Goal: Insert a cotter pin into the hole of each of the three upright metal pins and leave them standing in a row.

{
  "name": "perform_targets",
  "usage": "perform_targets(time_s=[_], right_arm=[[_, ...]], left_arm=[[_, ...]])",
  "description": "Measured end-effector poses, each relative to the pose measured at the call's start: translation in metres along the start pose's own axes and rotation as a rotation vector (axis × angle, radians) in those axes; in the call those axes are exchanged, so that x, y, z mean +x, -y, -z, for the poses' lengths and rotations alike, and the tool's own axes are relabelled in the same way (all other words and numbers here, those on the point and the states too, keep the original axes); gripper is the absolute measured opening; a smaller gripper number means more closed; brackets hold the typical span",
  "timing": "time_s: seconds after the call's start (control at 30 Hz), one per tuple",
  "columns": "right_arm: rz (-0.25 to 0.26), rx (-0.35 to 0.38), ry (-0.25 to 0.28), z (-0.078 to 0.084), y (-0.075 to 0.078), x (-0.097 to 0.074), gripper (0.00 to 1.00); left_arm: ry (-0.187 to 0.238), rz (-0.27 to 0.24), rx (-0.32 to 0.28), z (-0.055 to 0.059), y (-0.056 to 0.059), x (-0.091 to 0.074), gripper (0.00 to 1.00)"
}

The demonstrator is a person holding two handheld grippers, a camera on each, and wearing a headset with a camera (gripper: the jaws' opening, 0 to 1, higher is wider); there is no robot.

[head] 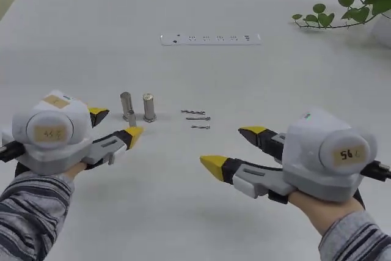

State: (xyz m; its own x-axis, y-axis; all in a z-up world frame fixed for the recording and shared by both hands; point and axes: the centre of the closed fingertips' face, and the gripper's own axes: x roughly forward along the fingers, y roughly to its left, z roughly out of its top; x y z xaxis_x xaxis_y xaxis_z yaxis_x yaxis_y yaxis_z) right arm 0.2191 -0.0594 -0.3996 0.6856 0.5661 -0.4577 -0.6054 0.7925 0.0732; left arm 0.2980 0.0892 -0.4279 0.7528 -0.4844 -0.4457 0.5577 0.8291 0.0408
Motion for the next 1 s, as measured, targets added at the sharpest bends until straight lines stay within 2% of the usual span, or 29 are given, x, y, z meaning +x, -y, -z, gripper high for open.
perform_targets(time_s=[0.2, 0.33, 0.47, 0.7, 1.0], right_arm=[[0.001, 0.010, 0.003, 0.001, 0.004, 0.005, 0.47], [0.000, 0.016, 0.005, 0.002, 0.005, 0.006, 0.46], [0.000, 0.025, 0.003, 0.004, 0.005, 0.008, 0.45], [0.003, 0.020, -0.002, 0.008, 0.005, 0.009, 0.44], [-0.004, 0.020, -0.011, 0.010, 0.003, 0.011, 0.43]], left_arm=[[-0.017, 0.020, -0.006, 0.006, -0.001, 0.016, 0.28], [-0.028, 0.025, 0.027, 0.010, 0.000, 0.022, 0.23], [-0.046, 0.035, 0.007, 0.015, -0.001, 0.029, 0.20], [-0.053, 0.054, -0.015, 0.017, -0.002, 0.035, 0.09], [-0.048, 0.063, -0.031, 0.017, -0.002, 0.037, 0.05]])
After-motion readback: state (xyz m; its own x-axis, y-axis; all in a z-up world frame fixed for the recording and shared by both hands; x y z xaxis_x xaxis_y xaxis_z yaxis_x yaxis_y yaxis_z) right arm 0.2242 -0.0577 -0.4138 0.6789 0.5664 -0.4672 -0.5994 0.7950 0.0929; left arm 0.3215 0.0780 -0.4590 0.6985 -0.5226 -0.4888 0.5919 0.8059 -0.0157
